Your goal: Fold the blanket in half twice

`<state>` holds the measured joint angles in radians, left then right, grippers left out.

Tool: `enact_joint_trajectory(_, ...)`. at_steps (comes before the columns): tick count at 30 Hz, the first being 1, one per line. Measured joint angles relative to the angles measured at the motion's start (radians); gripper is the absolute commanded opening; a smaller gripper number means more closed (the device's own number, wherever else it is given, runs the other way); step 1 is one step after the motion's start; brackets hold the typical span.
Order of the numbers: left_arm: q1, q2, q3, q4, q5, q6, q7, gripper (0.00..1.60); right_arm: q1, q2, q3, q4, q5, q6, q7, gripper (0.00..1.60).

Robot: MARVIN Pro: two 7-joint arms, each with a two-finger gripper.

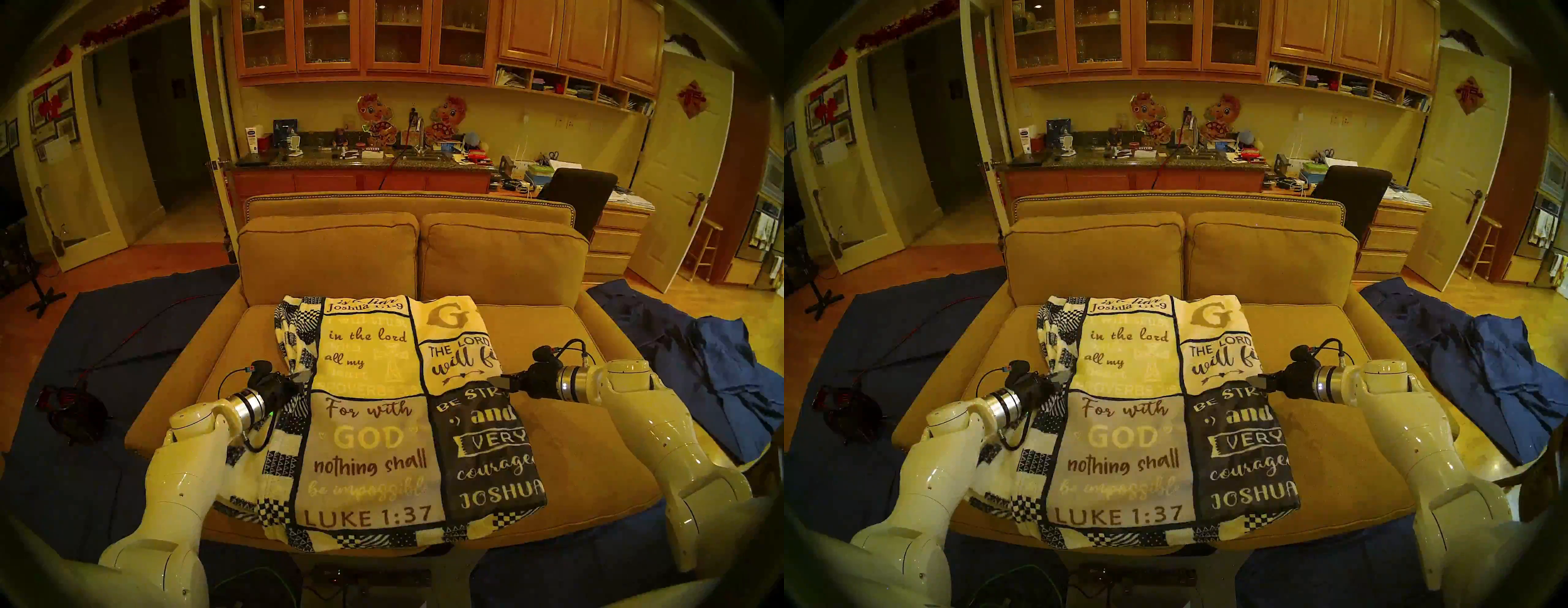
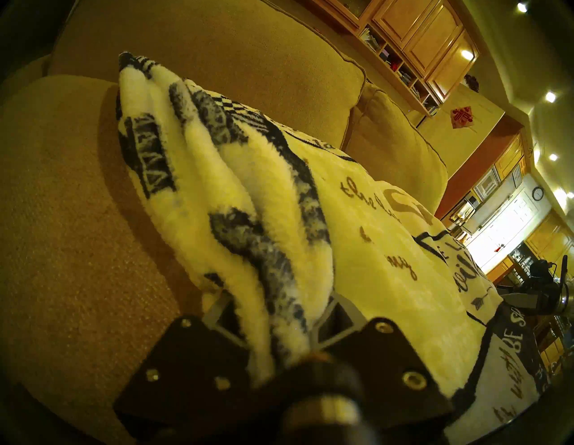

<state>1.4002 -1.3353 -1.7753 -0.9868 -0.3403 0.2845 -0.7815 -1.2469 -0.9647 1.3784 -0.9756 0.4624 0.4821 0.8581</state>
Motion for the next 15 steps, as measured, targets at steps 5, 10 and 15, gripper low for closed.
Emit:
enact_joint_trajectory(5,-0.001,0.001,0.0,0.001,0.002,0.001,-0.001,0.0,0.002,-0.014,-0.005,-0.001,0.011,-0.008,0.012,1.6)
enact_joint_trajectory(10,-0.002,0.001,0.0,0.001,0.004,0.002,-0.002,0.0,0.0,-0.031,-0.009,-0.012,0.023,-0.009,0.02,1.6)
enact_joint_trajectory(15,-0.002,0.001,0.0,0.001,0.005,0.002,-0.002,0.0,-0.006,-0.043,-0.01,-0.028,0.034,-0.005,0.027,1.6)
